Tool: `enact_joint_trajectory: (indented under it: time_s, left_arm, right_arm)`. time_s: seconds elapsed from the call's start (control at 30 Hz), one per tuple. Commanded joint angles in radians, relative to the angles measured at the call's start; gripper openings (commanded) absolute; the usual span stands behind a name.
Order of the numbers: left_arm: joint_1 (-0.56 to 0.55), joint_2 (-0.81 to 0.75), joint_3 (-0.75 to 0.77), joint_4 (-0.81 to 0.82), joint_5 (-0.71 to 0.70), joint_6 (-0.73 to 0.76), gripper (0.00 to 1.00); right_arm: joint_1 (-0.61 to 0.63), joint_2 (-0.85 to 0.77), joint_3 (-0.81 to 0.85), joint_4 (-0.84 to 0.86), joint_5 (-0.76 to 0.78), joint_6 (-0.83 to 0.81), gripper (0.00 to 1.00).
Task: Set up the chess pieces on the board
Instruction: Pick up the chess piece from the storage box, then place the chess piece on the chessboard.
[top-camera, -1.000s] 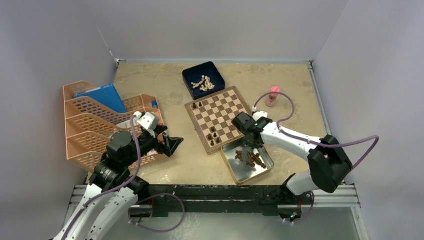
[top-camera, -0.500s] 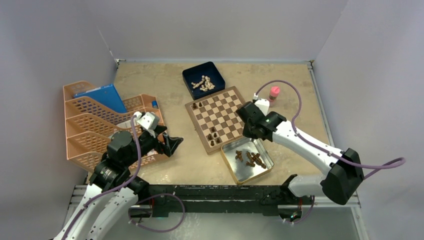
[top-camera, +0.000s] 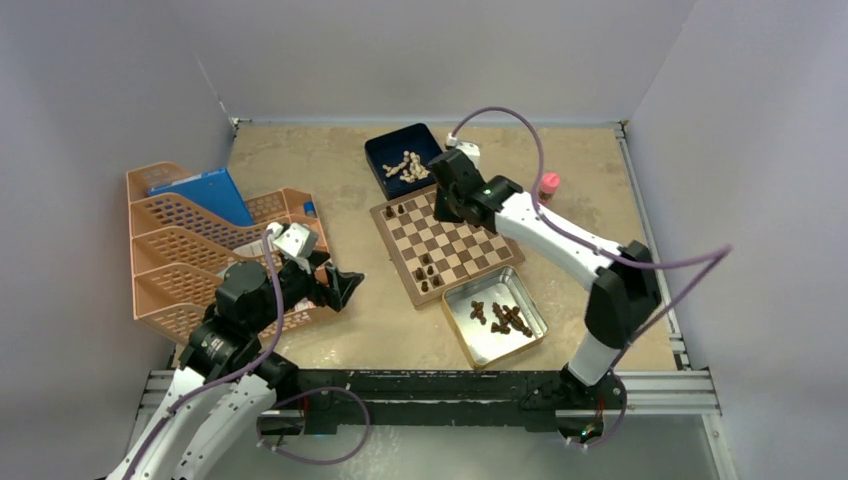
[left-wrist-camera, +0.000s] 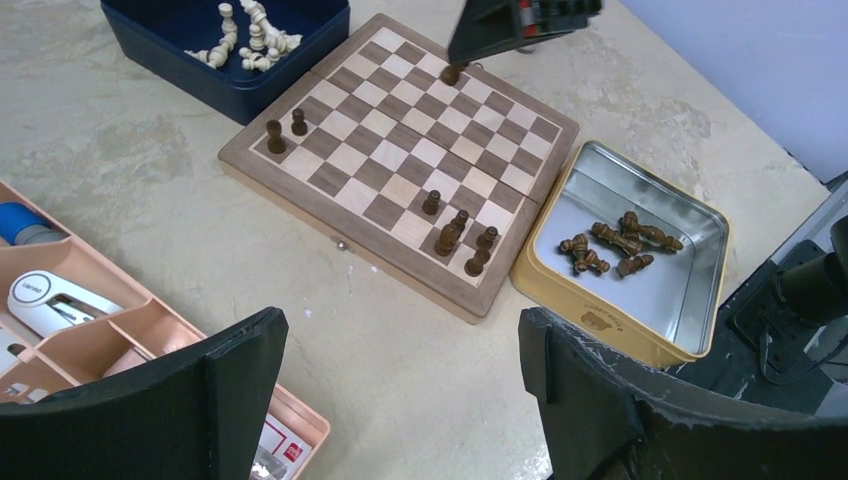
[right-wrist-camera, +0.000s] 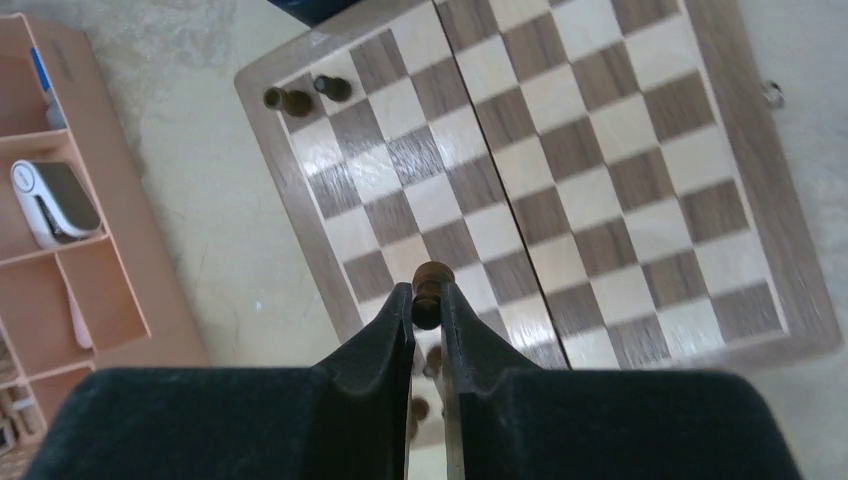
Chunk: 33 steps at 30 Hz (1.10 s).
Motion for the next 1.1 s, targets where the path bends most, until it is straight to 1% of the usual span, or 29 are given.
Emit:
enact_joint_trajectory:
  time_s: [0.0, 0.2, 0.4, 0.7, 1.07]
  left_arm:
    - [0.000, -0.014, 0.024, 0.015, -0.037, -0.014, 0.86]
    - [0.000, -0.027, 0.025, 0.009, -0.053, -0.014, 0.86]
    - [0.000, -0.043, 0.024, 0.006, -0.063, -0.013, 0.86]
    - [0.000, -0.045, 0.024, 0.007, -0.061, -0.012, 0.86]
    - [0.001, -0.049, 0.024, 0.007, -0.061, -0.010, 0.86]
  right_arm:
    - [0.002, 0.128, 0.131, 0.054, -0.035, -0.079, 0.11]
    - [0.006, 0.293, 0.260, 0.070, -0.055, -0.113, 0.11]
    - [0.010, 0.424, 0.356, 0.058, -0.077, -0.125, 0.12]
    - [0.024, 0.525, 0.436, 0.049, -0.085, -0.131, 0.13]
    - [0.035, 0.593, 0.509, 0.014, -0.080, -0.129, 0.15]
